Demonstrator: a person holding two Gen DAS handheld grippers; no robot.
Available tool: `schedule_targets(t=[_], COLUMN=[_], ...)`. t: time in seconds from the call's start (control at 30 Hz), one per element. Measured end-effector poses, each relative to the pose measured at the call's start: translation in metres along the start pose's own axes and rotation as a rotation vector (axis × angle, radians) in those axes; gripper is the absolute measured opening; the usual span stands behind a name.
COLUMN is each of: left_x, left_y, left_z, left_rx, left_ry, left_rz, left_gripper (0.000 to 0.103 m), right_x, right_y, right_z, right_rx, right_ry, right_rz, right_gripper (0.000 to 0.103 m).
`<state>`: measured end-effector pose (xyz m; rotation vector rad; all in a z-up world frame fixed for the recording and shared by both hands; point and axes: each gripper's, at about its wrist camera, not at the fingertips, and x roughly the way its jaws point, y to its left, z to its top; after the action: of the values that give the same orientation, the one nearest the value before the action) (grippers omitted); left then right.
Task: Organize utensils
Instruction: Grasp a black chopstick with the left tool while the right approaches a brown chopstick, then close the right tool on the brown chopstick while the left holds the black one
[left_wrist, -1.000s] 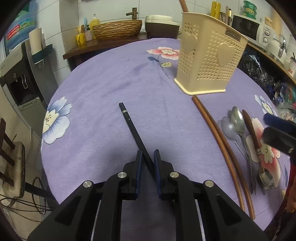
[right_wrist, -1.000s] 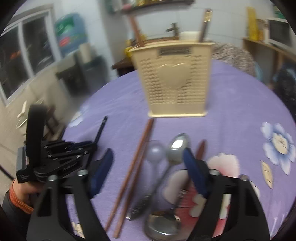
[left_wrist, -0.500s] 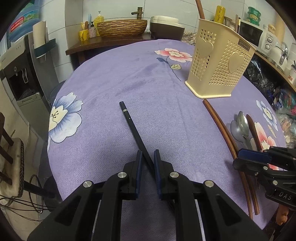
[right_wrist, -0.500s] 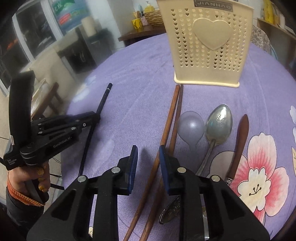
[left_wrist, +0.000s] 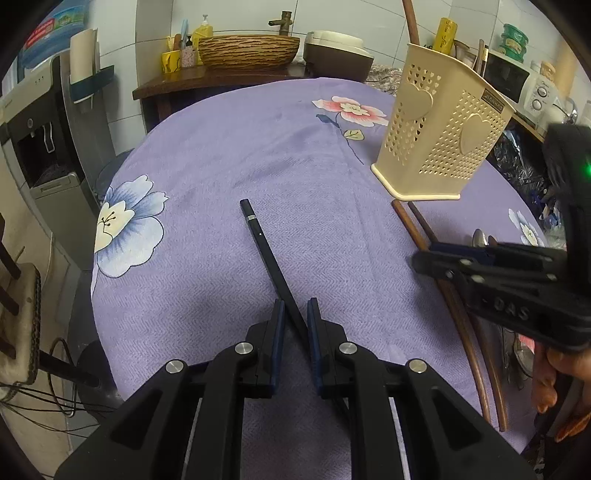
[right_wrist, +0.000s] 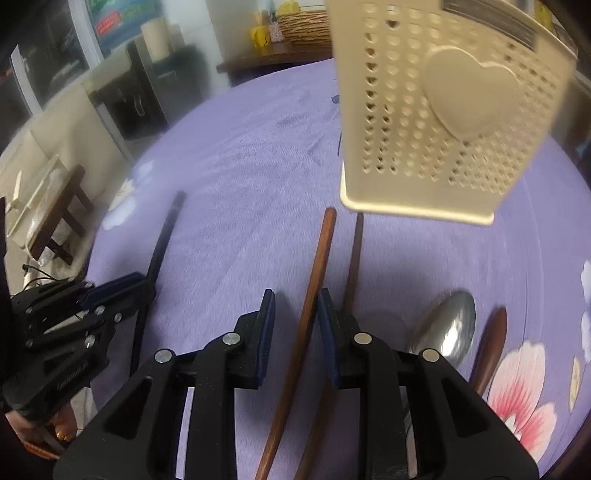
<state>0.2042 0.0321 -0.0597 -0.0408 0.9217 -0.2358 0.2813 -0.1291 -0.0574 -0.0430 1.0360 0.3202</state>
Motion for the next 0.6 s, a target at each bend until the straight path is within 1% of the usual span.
schedule_targets(t=[0.1, 0.17, 0.2, 0.3, 0.4, 0.43, 0.5, 0.53, 0.57, 0.6], left_x=[0.002, 0.004, 0.007, 0.016, 0.026, 0.03, 0.036, 0.038, 0.041, 0.042], left_y=[0.001, 0.003, 0.005, 0.009, 0.012, 0.012, 0.012, 0.012, 0.01, 0.008], left_z=[0.003, 0.008, 0.012, 0.025, 0.04, 0.046, 0.053, 0.056, 0.06, 0.061], left_rx=[-0.015, -0.03, -0.039, -0.055, -0.064, -0.059, -0.054, -0.054, -0.046, -0.037], left_ry=[0.006, 0.011, 0.013, 0.015, 0.022, 0.023, 0.025, 0.029, 0.035, 0.036], left_rz=[-0.001, 0.004, 0.006, 0.043, 0.083, 0.102, 0.124, 0.129, 0.135, 0.143], left_gripper=[0.014, 0.017, 0.02, 0.024, 0.029, 0.029, 0.029, 0.028, 0.025, 0.018], right_x=[0.007, 0.01, 0.012, 0.014, 0.017, 0.017, 0.019, 0.02, 0.02, 0.02], right_y=[-0.001, -0.001, -0.001, 0.0, 0.001, 0.001, 0.002, 0.002, 0.001, -0.001], right_z=[0.011, 0.017, 0.019, 0.023, 0.026, 0.027, 0.029, 0.03, 0.031, 0.032], right_rx=[-0.009, -0.009, -0.013, -0.01, -0.005, -0.006, -0.011, -0.011, -0.007, -0.003], right_ry=[0.01, 0.019, 0.021, 0.018, 0.015, 0.014, 0.012, 0.01, 0.006, 0.004], right_rz=[-0.014, -0.018, -0.022, -0.025, -0.025, -0.029, -0.042, -0.045, -0.047, -0.046], right_gripper=[0.025, 0.025, 0.025, 0.025, 0.025, 0.024, 0.018, 0.016, 0.013, 0.01])
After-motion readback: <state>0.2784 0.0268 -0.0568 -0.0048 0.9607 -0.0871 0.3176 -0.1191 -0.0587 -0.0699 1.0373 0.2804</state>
